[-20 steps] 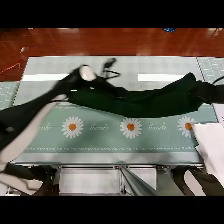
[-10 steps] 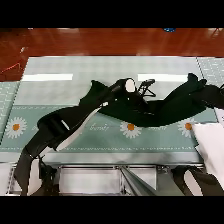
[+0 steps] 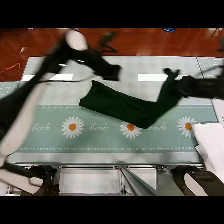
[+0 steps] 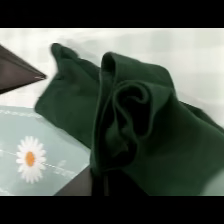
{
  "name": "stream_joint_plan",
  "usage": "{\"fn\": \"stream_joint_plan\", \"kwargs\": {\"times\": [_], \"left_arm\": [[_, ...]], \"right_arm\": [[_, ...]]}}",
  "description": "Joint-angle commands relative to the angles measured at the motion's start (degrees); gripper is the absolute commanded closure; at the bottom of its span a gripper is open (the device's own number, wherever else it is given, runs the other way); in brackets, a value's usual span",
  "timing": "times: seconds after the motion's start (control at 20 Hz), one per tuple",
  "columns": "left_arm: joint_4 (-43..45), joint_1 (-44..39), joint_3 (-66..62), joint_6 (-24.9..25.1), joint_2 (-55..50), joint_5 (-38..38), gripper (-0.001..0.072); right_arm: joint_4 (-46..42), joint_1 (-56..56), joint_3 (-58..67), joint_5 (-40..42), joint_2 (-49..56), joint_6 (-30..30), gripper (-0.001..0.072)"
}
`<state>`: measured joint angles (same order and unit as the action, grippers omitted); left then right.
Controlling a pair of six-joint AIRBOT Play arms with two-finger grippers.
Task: Fold the shirts.
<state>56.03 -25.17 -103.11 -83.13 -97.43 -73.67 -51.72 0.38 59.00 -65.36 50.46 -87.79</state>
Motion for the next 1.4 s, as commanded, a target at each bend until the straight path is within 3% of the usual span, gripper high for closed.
{"fn": "stream_joint_plan", "kwargs": {"times": [0.0,0.2,0.35,0.6,0.65,0.7,0.85,1.0,1.1,1.2,1.3,1.35], "left_arm": [[4.92,10.38,15.63,3.19,18.47,2.34,0.0685],[4.85,18.05,39.82,4.17,39.6,7.56,0.0685],[4.85,20.0,57.18,1.79,52.19,9.75,0.0685],[4.5,21.64,71.08,-0.28,61.13,11.21,0.0685],[4.39,21.62,71.54,-0.31,61.07,11.65,0.0685],[4.39,21.64,71.69,-0.31,61.02,12.83,0.0685],[4.39,21.73,71.56,-0.31,60.72,19.67,0.0685],[4.09,23.63,70.66,-0.74,60.37,21.18,0.0685],[4.0,24.9,70.69,-0.72,60.37,21.11,0.0685],[3.98,25.14,70.69,-0.74,60.37,21.11,0.0685],[3.48,25.14,70.69,-0.74,60.37,21.07,0.0685],[3.13,25.14,70.69,-0.72,60.37,21.07,0.0685]], "right_arm": [[3.8,13.77,6.01,11.82,14.34,-0.94,0.069],[9.22,24.09,21.46,14.84,36.02,-0.35,0.069],[12.79,28.11,32.13,14.38,48.48,-0.7,0.069],[14.84,31.28,39.06,14.25,58.71,-2.05,0.0689],[15.72,31.69,39.08,14.8,59.67,-1.95,0.0587],[15.96,31.89,39.08,15.08,60.24,-1.7,0.0324],[16.15,29.92,39.1,12.63,58.6,-0.76,0.0303],[14.67,20.17,39.08,2.47,50.71,-1.27,0.0303],[5.4,11.65,39.08,-7.26,42.25,-3.89,0.0303],[-18.95,6.08,37.64,-15.74,32.09,-10.36,0.0303],[-40.96,3.45,28.94,-15.52,20.5,-17.11,0.03],[-43.8,1.64,22.27,-12.31,14.73,-19.43,0.0294]]}}
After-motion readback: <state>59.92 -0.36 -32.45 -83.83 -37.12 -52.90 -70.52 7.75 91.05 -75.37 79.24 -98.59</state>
